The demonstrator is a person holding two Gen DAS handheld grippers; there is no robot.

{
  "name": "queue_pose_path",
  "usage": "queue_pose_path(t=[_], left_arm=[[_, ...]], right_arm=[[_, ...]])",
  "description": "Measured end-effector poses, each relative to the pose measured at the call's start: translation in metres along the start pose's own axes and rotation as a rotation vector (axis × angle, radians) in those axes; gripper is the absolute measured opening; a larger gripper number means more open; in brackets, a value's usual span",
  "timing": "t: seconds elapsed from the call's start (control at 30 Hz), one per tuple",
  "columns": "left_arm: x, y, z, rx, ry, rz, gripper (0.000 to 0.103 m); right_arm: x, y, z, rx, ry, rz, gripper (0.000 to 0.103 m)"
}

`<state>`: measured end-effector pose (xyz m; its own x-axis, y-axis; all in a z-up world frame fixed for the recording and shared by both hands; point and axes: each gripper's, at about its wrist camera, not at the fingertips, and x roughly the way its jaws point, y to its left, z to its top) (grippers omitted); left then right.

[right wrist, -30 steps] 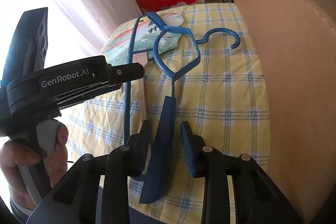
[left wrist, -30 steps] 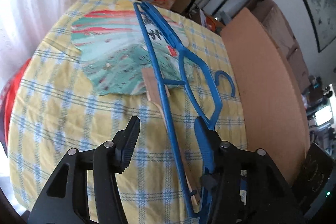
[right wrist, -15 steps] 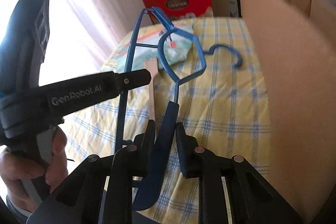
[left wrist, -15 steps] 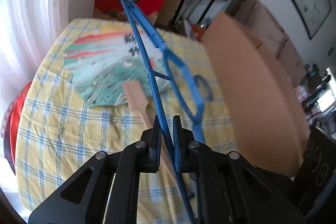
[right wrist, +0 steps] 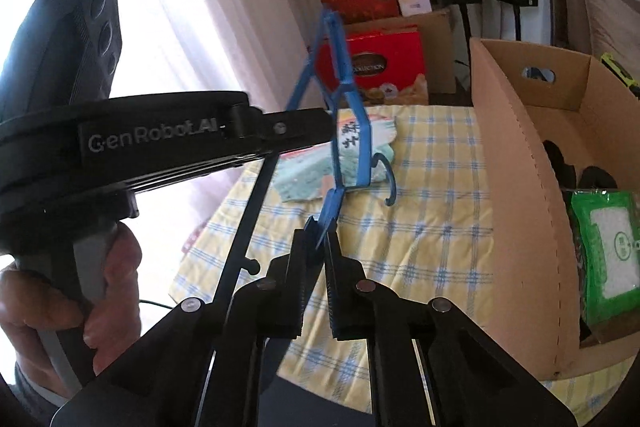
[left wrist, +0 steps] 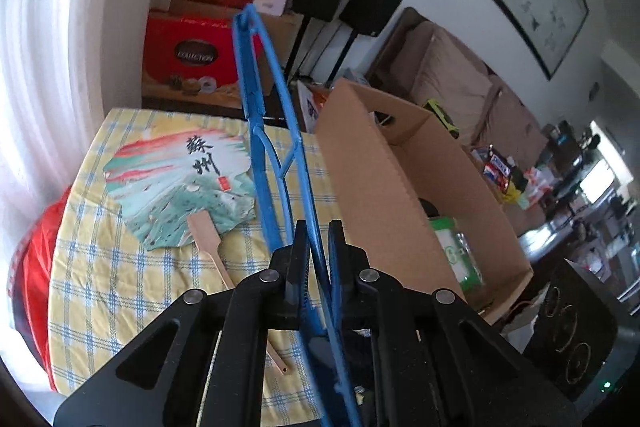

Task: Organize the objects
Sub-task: 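Lift the blue hanger with the right gripper and carry it toward the box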

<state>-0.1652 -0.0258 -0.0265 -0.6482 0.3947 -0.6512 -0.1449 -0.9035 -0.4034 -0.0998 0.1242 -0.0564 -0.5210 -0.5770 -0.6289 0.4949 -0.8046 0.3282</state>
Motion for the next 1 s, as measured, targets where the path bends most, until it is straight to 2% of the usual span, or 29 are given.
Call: queue_pose_path(t=[0.07, 0.27, 0.4, 0.6, 0.73, 0.8, 1.0], left_arm=[[-0.001, -0.003, -0.002, -0.001, 0.009, -0.001, 0.007], [0.001, 0.003, -0.015, -0.033, 0.035, -0.017, 0.005], [-0.002, 0.009, -0.019, -0.047, 0.031, -0.01, 0.006], [-0.007, 0.023, -0.019, -0.075, 0.016, -0.004, 0.006], [-0.007, 0.027, -0.021, -0.08, 0.022, 0.002, 0.005], [-0.007, 0.03, -0.023, -0.082, 0.023, -0.003, 0.005], [-0.008, 0.035, -0.027, -0.079, 0.021, 0.017, 0.004]], right_arm=[[0.003, -0.004, -0.002, 0.036, 0.02, 0.037, 0.008], [0.023, -0.02, -0.008, 0.155, 0.098, 0.125, 0.023], [0.037, -0.033, -0.006, 0.246, 0.116, 0.188, 0.029], [0.048, -0.044, -0.001, 0.329, 0.109, 0.285, 0.028], [0.057, -0.045, 0.005, 0.334, 0.111, 0.264, 0.028], [0.069, -0.048, 0.01, 0.358, 0.129, 0.284, 0.027], [0.095, -0.053, 0.014, 0.4, 0.17, 0.342, 0.015]])
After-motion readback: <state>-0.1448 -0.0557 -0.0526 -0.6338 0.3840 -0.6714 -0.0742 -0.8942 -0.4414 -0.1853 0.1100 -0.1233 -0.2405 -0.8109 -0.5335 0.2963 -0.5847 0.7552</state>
